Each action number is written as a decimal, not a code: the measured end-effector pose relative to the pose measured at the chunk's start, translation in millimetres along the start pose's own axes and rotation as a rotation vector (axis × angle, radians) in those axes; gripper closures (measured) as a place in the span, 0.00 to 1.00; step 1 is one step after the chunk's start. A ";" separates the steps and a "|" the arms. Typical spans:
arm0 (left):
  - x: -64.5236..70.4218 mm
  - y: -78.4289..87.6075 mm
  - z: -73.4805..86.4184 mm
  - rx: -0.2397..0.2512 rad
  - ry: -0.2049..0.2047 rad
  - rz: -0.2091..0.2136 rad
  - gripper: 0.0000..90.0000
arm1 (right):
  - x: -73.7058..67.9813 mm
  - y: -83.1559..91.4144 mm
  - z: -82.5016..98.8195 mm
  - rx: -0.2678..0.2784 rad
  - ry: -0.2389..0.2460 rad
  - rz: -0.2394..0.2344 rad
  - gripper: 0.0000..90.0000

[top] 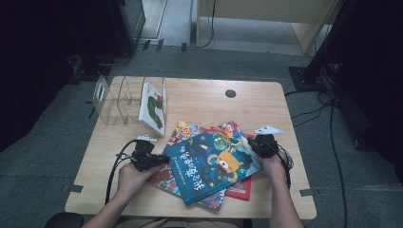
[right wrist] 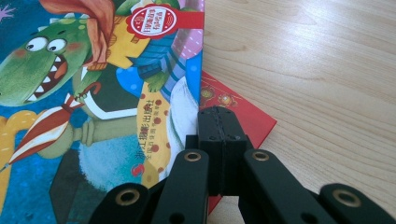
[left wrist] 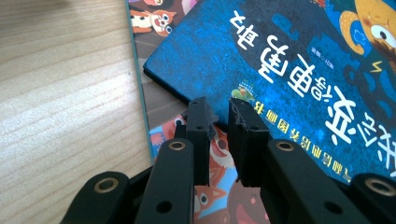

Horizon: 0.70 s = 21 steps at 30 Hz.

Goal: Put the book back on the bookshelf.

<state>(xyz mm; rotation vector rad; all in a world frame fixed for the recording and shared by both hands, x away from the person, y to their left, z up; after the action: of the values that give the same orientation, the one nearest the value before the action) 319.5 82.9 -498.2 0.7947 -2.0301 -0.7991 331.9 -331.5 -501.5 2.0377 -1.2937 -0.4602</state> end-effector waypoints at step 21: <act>-12.8 -5.0 -19.2 0.005 0.024 -0.011 0.89 | -1.7 -0.4 -1.6 -0.011 -0.022 0.018 1.00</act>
<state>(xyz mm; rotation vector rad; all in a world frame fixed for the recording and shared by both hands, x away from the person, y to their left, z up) 343.1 84.6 -498.3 0.8153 -2.0089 -0.7877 332.4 -329.3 -500.7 2.0154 -1.3187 -0.4815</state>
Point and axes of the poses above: each handheld gripper's, and its own axes: y roughly backward along the jaws, z roughly out of its underside, x roughly to its right, the point moved 1 cm from there along -y, roughly forward along the jaws, and after that the axes turned 5 degrees about y, right-handed, at the moved point
